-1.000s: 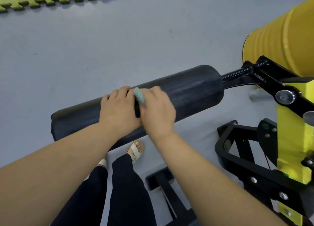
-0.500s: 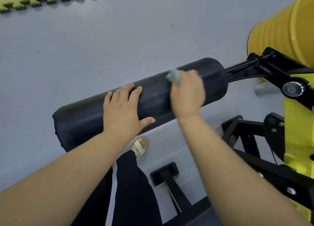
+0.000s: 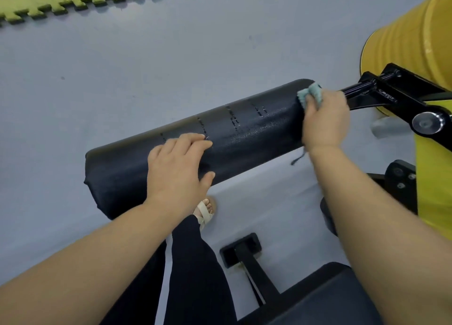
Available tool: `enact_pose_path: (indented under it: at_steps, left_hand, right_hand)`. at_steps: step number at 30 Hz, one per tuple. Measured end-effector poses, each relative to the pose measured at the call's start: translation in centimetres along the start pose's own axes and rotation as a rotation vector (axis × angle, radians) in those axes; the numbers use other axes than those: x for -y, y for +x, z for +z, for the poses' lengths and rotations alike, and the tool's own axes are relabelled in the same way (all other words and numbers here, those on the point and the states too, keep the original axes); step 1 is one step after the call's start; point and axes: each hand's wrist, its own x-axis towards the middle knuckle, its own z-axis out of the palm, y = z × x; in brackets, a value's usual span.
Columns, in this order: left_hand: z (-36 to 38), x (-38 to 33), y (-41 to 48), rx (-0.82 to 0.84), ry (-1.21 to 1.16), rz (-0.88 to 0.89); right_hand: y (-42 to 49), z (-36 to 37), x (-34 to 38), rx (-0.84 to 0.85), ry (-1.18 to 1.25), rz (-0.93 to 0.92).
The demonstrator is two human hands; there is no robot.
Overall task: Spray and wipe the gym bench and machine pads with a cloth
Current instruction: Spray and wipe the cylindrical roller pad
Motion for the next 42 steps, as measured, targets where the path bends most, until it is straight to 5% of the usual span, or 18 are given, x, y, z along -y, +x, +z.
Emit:
enact_pose_path:
  at_steps: [6,11,13,18,20,25,30,37,39,42]
  left_hand:
    - [-2.0,2.0,3.7,0.220,0.067,-0.133]
    - [-2.2,3.9,3.3,0.352,0.132,-0.189]
    - [-2.1,4.0,3.1,0.360,0.117,-0.179]
    - [-1.7,3.5,2.9,0.325,0.153,-0.184]
    - [-1.5,3.1,2.8,0.314,0.177,-0.192]
    - [-1.0,2.6,2.0,0.234,0.234,-0.194]
    - [-0.1,2.2,0.1,0.144,0.305,-0.169]
    - [0.1,2.3,0.2,0.158,0.336,-0.156]
    - [0.2,2.3,0.2,0.157,0.343,-0.157]
    - [0.3,2.3,0.3,0.150,0.343,-0.161]
  right_hand:
    - [-10.2,2.3,11.0,0.032,0.187,-0.424]
    - [-9.0,1.6,8.6,0.072,0.208,-0.797]
    - [-5.3,1.3,5.3,-0.022,0.081,-0.712]
    - [-0.2,0.4,0.3,0.014,-0.018,-0.039]
    - [-2.1,0.9,3.0,-0.006,0.046,-0.030]
    - [-11.3,2.4,11.3,0.057,0.220,-0.531]
    - [-9.6,1.2,8.7,0.133,0.178,-0.850]
    - [1.8,-0.2,-0.3,0.023,-0.085,0.032]
    - [1.0,0.0,1.5,0.016,-0.088,0.096]
    - [-3.1,1.3,6.3,0.077,-0.092,-0.092]
